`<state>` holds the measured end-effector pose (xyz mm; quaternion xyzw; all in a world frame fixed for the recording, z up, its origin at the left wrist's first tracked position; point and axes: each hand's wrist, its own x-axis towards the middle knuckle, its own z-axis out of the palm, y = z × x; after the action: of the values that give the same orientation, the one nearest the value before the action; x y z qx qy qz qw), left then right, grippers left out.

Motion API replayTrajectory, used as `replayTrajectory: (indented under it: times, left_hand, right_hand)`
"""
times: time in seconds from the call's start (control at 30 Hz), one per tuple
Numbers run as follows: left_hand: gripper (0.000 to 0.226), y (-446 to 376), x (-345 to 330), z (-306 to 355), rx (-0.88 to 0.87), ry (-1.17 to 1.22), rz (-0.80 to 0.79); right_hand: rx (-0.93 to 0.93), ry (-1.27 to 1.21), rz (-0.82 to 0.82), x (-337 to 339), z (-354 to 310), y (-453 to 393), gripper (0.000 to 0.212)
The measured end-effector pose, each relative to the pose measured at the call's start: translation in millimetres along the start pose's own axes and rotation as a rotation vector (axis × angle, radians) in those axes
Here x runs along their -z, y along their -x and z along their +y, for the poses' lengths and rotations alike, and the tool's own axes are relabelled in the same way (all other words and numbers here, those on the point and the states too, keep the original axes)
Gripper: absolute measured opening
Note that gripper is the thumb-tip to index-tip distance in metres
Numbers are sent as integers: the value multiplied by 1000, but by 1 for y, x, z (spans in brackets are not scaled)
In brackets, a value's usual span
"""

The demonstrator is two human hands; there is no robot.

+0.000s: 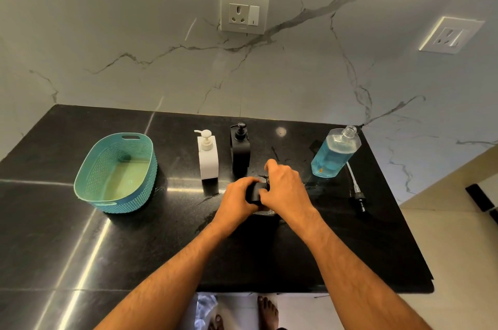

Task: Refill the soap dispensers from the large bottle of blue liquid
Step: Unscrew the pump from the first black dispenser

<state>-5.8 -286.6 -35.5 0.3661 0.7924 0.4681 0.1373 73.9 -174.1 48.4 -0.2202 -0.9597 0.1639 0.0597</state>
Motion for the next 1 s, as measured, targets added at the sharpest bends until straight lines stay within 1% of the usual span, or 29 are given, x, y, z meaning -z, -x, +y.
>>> replayTrajectory:
  times: [0.03,0.1,0.17,0.27,0.37,0.4,0.47,0.53,0.7,1.0]
  left_hand:
    - [56,0,0,0,6,-2,-3]
    - [51,0,0,-1,10,-5,-5]
    - [48,-1,0,-1,9,-9,-7]
    - [52,-2,1,-1,12,-9,-14]
    - [55,-4,1,-2,13,-26,-40]
    - [55,-4,1,-3,12,-32,-51]
    - [53,-5,2,-4,14,-38,-69]
    - [52,-6,2,-4,14,-41,-79]
    - [55,-7,4,-5,18,-51,-104]
    - [57,-7,0,-8,36,-78,-77]
  right_hand:
    - [4,-25,-26,1,0,-1,44]
    - [20,-56,-86,2,0,-1,52]
    - [20,-25,-81,2,-1,-1,54]
    - [-27,40,-19,2,-1,-1,42]
    - [-42,36,-48,3,-1,-1,26]
    - [-35,22,-69,4,-1,-1,26]
    - [-18,12,-92,4,-2,-1,33]
    - [-16,20,-74,4,-3,0,35]
    - [-27,33,-68,6,-4,0,19]
    - [-38,21,-7,33,-1,1,22]
